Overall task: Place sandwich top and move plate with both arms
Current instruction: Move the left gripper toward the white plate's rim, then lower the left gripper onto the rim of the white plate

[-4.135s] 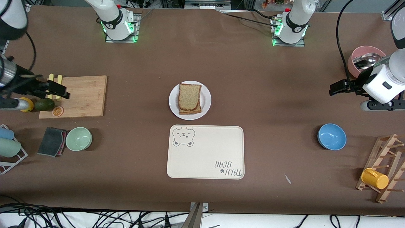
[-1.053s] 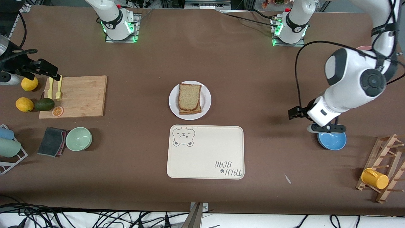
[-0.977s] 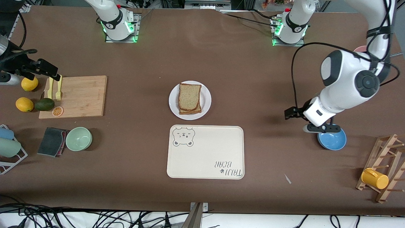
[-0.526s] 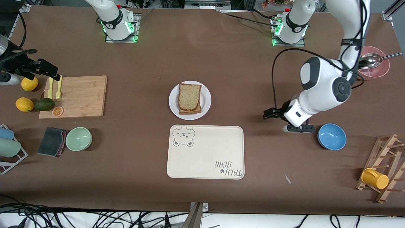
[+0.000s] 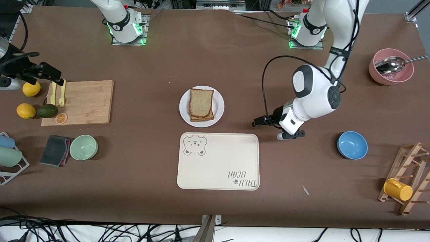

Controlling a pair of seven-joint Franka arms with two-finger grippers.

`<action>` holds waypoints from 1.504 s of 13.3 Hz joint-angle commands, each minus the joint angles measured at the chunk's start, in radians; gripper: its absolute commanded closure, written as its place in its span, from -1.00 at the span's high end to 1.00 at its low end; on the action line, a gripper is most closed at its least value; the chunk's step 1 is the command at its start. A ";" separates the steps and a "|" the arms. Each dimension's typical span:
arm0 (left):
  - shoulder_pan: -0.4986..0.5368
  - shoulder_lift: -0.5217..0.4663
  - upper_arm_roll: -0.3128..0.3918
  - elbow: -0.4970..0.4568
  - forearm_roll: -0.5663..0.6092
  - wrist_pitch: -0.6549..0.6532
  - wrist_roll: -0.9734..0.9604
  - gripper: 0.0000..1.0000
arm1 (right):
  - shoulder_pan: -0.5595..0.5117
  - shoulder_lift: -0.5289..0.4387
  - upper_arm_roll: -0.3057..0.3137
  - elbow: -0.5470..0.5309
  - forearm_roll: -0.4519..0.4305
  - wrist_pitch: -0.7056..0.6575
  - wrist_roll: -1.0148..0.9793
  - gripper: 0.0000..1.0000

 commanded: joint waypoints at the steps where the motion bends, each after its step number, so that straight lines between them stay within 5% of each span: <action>1: -0.044 0.027 -0.015 -0.002 -0.148 0.065 0.011 1.00 | -0.006 -0.002 0.006 0.013 -0.008 -0.018 0.005 1.00; 10: -0.109 0.084 -0.101 0.001 -0.188 0.260 0.091 1.00 | -0.006 -0.002 0.006 0.013 -0.008 -0.023 -0.003 1.00; 17: -0.145 0.124 -0.116 -0.048 -0.680 0.258 0.629 1.00 | -0.006 -0.004 0.006 0.013 -0.008 -0.023 0.005 1.00; 20: -0.147 0.125 -0.119 -0.078 -0.790 0.249 0.773 1.00 | -0.006 -0.002 0.006 0.013 -0.008 -0.023 0.000 1.00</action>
